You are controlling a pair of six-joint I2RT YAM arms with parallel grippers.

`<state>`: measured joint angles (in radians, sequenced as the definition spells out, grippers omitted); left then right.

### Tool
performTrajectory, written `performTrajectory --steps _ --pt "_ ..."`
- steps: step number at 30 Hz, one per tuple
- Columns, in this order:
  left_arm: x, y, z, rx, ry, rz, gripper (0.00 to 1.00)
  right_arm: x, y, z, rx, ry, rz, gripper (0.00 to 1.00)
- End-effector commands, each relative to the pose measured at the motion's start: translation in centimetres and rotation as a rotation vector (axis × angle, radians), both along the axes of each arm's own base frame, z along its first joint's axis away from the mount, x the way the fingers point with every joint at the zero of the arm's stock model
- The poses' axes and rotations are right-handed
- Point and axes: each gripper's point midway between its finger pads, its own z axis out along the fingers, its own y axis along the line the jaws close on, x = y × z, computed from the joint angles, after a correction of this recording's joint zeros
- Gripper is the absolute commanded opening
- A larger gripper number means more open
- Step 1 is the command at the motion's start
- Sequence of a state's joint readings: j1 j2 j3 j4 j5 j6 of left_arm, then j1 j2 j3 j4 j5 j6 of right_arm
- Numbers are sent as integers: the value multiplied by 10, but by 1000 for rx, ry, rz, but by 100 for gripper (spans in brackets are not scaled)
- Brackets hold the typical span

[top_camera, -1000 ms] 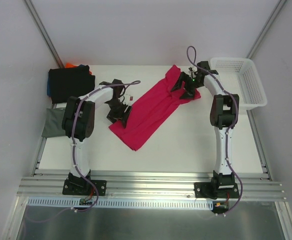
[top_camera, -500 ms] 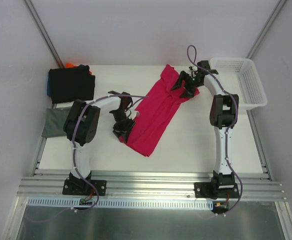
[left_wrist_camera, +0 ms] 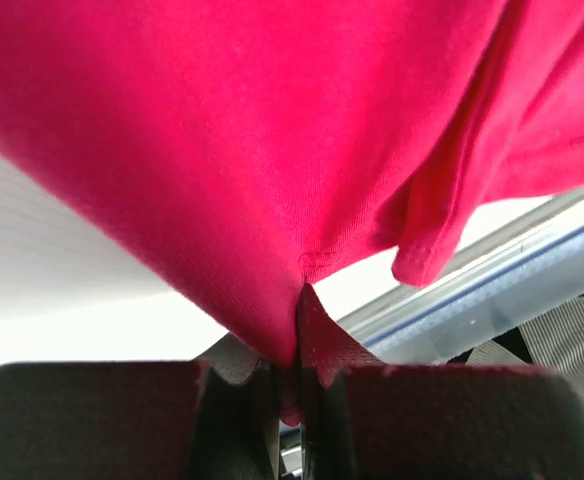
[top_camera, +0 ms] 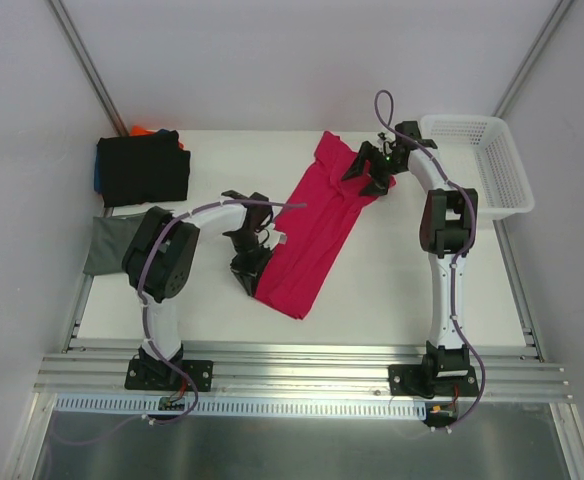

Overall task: Fold and stack the t-shirts
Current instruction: Fold the tshirt

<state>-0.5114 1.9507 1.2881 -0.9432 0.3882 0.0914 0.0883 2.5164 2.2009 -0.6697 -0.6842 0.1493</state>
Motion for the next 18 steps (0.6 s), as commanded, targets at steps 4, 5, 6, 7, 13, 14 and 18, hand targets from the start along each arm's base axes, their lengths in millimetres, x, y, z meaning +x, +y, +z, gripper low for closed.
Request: performTrajectory --steps 4,5,6,7,13,14,18 --pt "-36 -10 26 -65 19 -70 0 13 -13 19 27 -51 -21 86" --pt "-39 -14 28 -79 23 -83 0 15 -16 21 28 -55 -27 86" --pt "-41 -17 29 -86 22 -95 0 16 -18 24 29 -64 -29 86" --pt "-47 -22 29 -92 25 -123 0 18 -19 26 32 -71 -32 86" --pt "-57 -55 36 -161 65 -172 0 22 -11 22 49 -71 -30 86" --pt "-61 -60 36 -164 70 -193 0 22 -7 21 53 -69 -24 86" --pt "-71 -76 38 -181 85 -234 0 24 11 10 71 -58 -3 86"
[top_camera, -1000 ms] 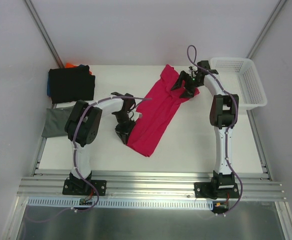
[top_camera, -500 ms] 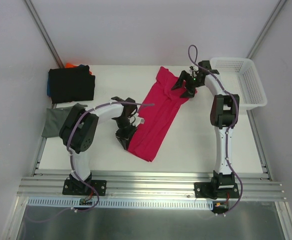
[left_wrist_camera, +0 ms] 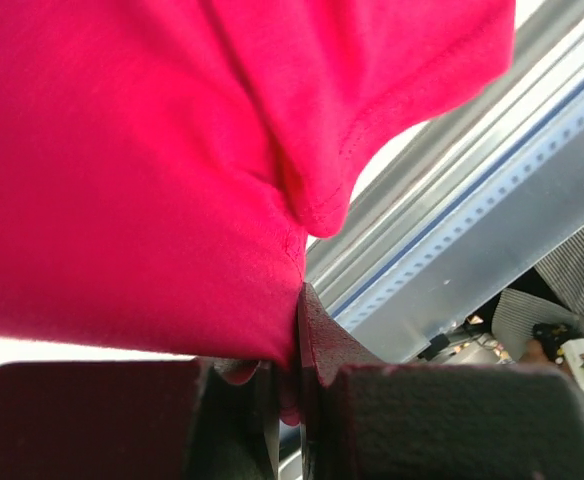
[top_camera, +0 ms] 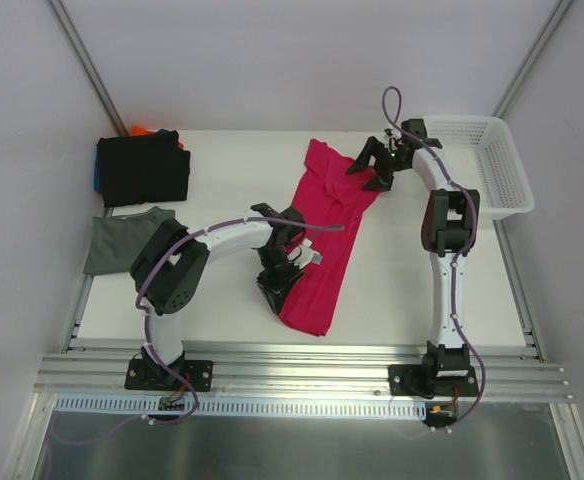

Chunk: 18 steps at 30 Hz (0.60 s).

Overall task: Fold and stack the t-shirts
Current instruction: Fold the tshirt

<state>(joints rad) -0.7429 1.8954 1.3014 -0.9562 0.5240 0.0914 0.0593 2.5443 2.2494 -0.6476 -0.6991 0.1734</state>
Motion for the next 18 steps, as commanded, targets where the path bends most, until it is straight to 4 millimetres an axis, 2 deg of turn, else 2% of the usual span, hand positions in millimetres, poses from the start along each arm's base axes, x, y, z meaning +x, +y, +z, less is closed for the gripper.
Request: performTrajectory --steps 1,6,8,11,13,16,17,18 --pt "-17 -16 12 -37 60 -33 0 6 31 4 50 -33 47 87" --pt "-32 -29 17 -56 95 -73 0 13 59 0 79 -53 64 86" --pt "-33 -27 16 -49 98 -73 0 12 71 -7 84 -53 83 86" --pt "-34 -25 15 -41 91 -73 0 19 83 -5 92 -95 96 86" --pt "-33 -23 15 -35 80 -75 0 22 85 -1 98 -113 99 87" --pt "-33 -16 15 -12 62 -75 2 25 75 -1 89 -114 83 87" --pt "-32 -14 16 -9 48 -76 33 24 70 -2 83 -112 81 87" --pt "-32 -12 16 -3 40 -80 51 25 66 -2 77 -113 76 87"
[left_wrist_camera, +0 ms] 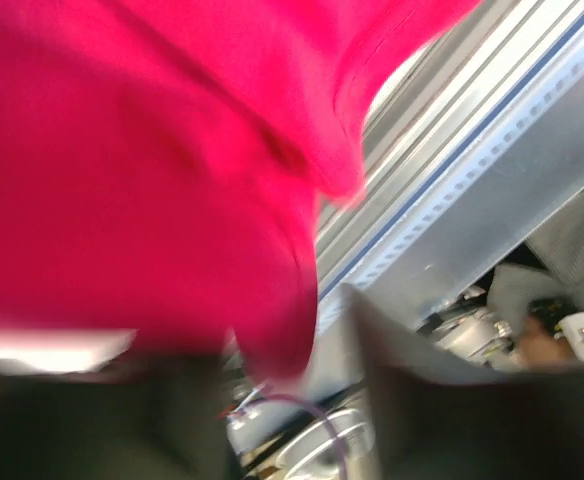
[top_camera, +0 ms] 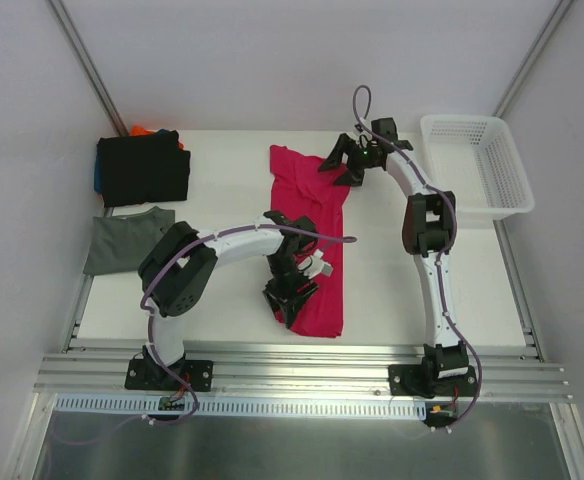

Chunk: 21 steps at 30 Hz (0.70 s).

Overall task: Fold and stack the t-shirts
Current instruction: Fold the tshirt

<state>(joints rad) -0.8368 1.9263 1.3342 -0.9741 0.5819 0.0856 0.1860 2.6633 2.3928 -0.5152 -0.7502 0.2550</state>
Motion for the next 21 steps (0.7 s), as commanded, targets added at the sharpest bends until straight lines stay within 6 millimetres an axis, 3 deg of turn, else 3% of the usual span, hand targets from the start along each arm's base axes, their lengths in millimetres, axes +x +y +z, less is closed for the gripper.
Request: performTrajectory --steps 1,2,4,8,9,10,11,12,13,15,16,18,21 --pt "-4 12 14 27 -27 1 67 13 -25 1 -11 -24 -39 87" --pt "-5 15 16 29 -42 1 89 12 -29 3 -16 -28 -38 87" --pt "-1 22 16 53 -81 -5 98 15 -37 17 -13 -56 -42 87" --pt "3 37 24 60 -144 -6 99 11 -47 56 -1 -108 -44 87" --pt "7 41 25 60 -156 1 99 4 -46 61 3 -104 -33 87" --pt "9 46 25 68 -165 9 99 -1 -48 82 4 -132 -30 87" --pt "11 51 27 68 -168 23 99 -8 -49 90 0 -126 -26 87" --pt "18 56 26 69 -170 50 99 -21 -49 85 7 -88 -17 88" --pt "24 60 25 74 -183 65 99 -28 -49 111 17 -132 -4 90" --pt "42 71 21 94 -202 119 98 -43 -48 117 14 -133 21 100" --pt "49 75 18 104 -208 132 97 -46 -50 135 0 -199 43 100" --pt "66 76 21 97 -233 159 96 -53 -56 145 -38 -215 45 99" --pt "89 87 24 113 -255 216 94 -84 -63 159 -53 -151 43 97"
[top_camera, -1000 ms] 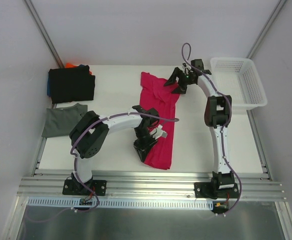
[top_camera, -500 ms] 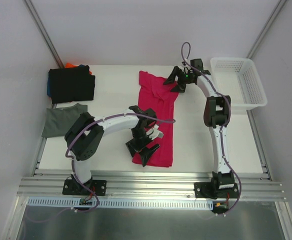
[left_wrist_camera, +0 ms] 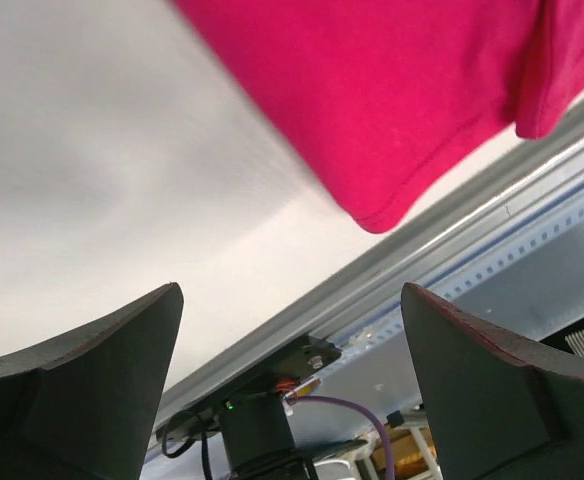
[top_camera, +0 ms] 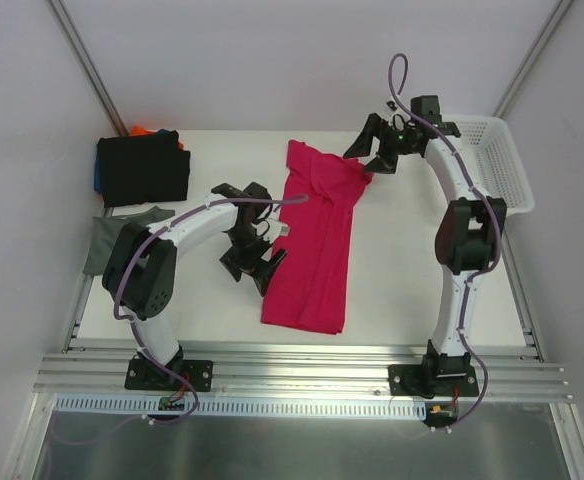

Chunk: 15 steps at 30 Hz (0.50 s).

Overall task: Fold and stack the t-shirts
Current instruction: Fold the tshirt

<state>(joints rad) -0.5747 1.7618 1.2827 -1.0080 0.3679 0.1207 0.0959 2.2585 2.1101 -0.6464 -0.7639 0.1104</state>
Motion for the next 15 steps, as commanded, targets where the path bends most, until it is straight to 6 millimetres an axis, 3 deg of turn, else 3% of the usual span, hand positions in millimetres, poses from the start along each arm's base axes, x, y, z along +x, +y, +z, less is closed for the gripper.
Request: performTrajectory --steps 1,2,3,4,5,7,8,10,11,15 --pt "22 9 9 16 -49 15 91 -60 -5 25 -23 81 35 97" --pt "23 8 11 1 -38 30 89 -84 -8 34 -24 104 32 97" --pt "24 7 12 -11 -30 44 88 -104 -9 25 -26 162 32 96" --pt "27 8 13 -21 -20 67 86 -129 -10 21 -29 224 43 85" --pt "26 5 13 -38 -2 83 84 -167 -14 5 -41 296 73 81" --pt "27 3 12 -45 14 95 83 -209 -13 -6 -43 400 99 67" --pt "28 3 13 -50 20 107 80 -235 -15 -24 -46 486 103 63" --pt "26 3 12 -64 45 123 77 -262 -17 -31 -74 512 108 59" --pt "26 4 12 -64 60 141 76 -283 -19 -45 -84 565 112 59" --pt "12 3 11 -83 145 166 74 -325 -10 -60 -91 631 140 64"
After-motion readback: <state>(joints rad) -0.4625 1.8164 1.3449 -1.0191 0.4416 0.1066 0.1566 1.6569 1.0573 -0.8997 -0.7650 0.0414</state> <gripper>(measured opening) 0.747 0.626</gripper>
